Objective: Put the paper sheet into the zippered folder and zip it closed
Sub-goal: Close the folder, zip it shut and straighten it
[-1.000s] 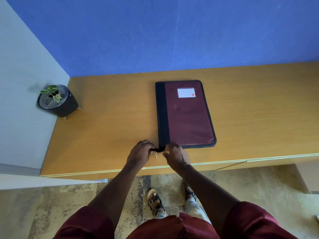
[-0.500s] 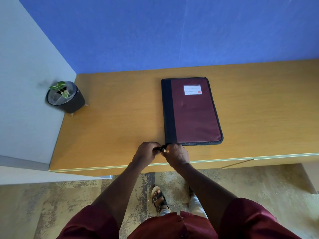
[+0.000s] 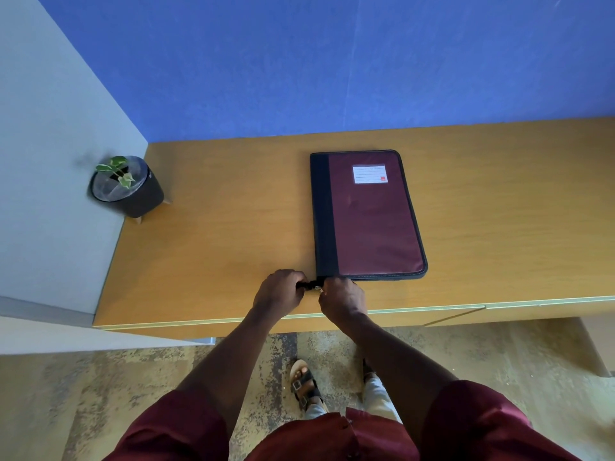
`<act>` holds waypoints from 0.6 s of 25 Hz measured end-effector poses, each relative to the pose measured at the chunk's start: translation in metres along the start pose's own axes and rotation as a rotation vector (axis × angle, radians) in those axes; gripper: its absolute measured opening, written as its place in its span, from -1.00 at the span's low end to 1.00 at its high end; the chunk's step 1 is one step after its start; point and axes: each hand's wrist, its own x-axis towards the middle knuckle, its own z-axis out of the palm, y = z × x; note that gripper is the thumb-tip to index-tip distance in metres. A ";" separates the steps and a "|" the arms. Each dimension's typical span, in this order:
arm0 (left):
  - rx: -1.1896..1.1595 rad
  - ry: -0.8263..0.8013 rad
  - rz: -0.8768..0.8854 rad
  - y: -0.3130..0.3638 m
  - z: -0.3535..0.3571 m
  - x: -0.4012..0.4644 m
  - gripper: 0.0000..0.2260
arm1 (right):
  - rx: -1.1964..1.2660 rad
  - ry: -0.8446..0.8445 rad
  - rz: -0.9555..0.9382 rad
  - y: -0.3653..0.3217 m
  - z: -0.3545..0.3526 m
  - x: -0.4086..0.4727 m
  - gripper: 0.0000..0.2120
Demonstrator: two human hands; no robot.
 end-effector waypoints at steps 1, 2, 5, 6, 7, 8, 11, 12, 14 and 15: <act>0.014 -0.002 -0.013 0.001 0.000 0.001 -0.85 | -0.005 0.004 0.009 0.005 -0.002 0.001 -0.91; 0.027 -0.002 -0.025 0.001 0.000 0.002 -0.85 | -0.006 0.012 0.021 0.009 -0.005 0.002 -0.92; 0.065 -0.012 -0.048 0.003 0.000 0.006 -0.88 | -0.012 0.048 0.028 0.020 -0.011 0.005 -0.92; 0.075 -0.018 -0.052 0.003 -0.001 0.007 -0.89 | -0.026 0.053 0.020 0.023 -0.013 0.006 -0.91; 0.082 -0.025 -0.056 0.003 -0.002 0.009 -0.89 | -0.042 0.055 0.017 0.026 -0.015 0.007 -0.90; 0.089 -0.034 -0.061 0.003 -0.003 0.011 -0.90 | -0.053 0.057 0.022 0.030 -0.016 0.008 -0.89; 0.109 -0.055 -0.077 0.004 -0.005 0.014 -0.92 | -0.073 0.068 0.065 0.049 -0.023 0.010 -0.86; 0.116 -0.059 -0.082 0.004 -0.005 0.015 -0.93 | -0.084 0.070 0.081 0.056 -0.026 0.009 -0.87; 0.134 -0.076 -0.092 0.005 -0.005 0.018 -0.93 | -0.101 0.087 0.112 0.074 -0.033 0.008 -0.88; 0.142 -0.085 -0.098 0.006 -0.006 0.019 -0.94 | -0.103 0.097 0.127 0.083 -0.035 0.008 -0.87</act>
